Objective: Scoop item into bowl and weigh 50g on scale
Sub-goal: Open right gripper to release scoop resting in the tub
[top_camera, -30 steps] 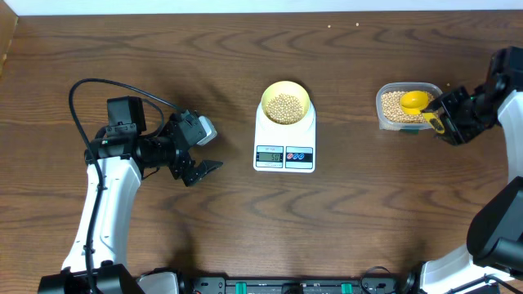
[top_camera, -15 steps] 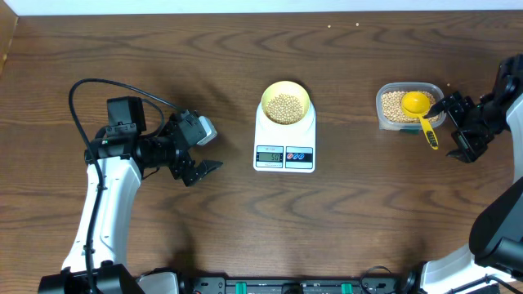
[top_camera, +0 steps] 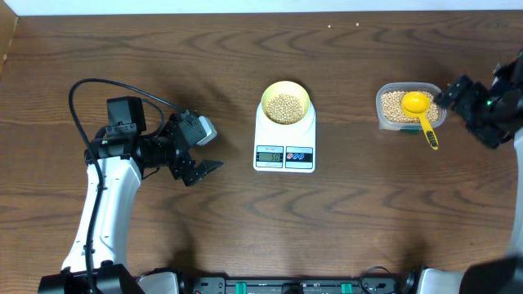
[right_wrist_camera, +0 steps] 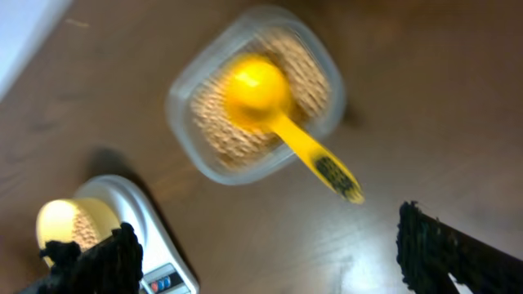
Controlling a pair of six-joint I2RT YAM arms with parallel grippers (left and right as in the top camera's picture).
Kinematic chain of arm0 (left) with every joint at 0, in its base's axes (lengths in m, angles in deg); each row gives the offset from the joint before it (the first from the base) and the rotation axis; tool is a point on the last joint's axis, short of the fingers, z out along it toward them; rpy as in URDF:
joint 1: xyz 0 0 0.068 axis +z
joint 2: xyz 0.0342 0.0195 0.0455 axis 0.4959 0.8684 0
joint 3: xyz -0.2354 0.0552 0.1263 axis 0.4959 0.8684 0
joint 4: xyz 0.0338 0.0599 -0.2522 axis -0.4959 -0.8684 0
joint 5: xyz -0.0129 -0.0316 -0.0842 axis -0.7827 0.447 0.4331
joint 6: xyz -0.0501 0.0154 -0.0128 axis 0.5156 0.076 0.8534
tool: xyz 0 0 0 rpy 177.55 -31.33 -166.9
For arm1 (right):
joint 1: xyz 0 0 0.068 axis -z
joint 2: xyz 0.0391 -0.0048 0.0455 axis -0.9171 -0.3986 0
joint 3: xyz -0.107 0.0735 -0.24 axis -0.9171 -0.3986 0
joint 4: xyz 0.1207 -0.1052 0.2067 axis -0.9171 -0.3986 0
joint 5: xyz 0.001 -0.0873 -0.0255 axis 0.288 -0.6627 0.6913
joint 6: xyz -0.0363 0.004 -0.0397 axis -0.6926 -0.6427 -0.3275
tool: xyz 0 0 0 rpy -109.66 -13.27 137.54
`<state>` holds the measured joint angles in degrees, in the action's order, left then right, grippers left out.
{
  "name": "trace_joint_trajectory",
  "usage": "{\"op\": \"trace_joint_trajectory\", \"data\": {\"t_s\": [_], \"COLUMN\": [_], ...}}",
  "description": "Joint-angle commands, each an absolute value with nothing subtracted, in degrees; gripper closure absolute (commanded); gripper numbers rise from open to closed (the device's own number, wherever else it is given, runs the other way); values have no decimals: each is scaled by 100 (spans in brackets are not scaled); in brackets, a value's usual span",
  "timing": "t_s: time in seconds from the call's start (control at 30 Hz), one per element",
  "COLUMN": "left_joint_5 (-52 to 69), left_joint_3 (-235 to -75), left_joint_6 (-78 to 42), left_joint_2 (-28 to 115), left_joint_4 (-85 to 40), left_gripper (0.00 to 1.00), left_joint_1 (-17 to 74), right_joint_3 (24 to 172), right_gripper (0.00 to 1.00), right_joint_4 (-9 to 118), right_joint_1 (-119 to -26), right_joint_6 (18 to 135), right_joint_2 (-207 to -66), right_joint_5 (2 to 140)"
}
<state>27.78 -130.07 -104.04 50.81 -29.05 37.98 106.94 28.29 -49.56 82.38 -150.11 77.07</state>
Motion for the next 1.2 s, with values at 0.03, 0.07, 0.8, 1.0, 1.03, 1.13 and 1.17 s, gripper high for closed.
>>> {"op": "trace_joint_trajectory", "data": {"t_s": [0.03, 0.07, 0.8, 1.0, 1.03, 1.13, 1.17], "left_joint_5": [2810, 2810, 2810, 2810, 2810, 2810, 2810], "left_joint_3": [-12948, -12948, -12948, -12948, -12948, -12948, -12948], "left_joint_6": [-10396, -10396, -10396, -10396, -10396, -10396, -10396], "left_joint_2": [5116, 5116, 5116, 5116, 5116, 5116, 5116], "left_joint_4": [-2927, -2927, -2927, -2927, -2927, -2927, -2927], "left_gripper": [2, 2, 3, 2, 3, 2, 2], "left_joint_1": [3818, 3818, 3818, 3818, 3818, 3818, 3818], "right_joint_3": [10703, 10703, 10701, 10653, 10603, 10316, 10146], "right_gripper": [2, 1, 1, 1, 1, 1, 1], "right_joint_4": [3366, 3506, 3137, 3598, 3745, 4228, 4433], "right_joint_1": [-5332, -5393, -5526, -5537, -5557, -5745, -5846], "right_joint_6": [6896, 6868, 6693, 6105, 5971, 5703, 5668], "right_joint_2": [-14410, -14316, -13820, -13787, -13745, -13514, -13391], "right_joint_5": [8282, 8291, 8076, 7759, 7648, 7294, 7115]}}
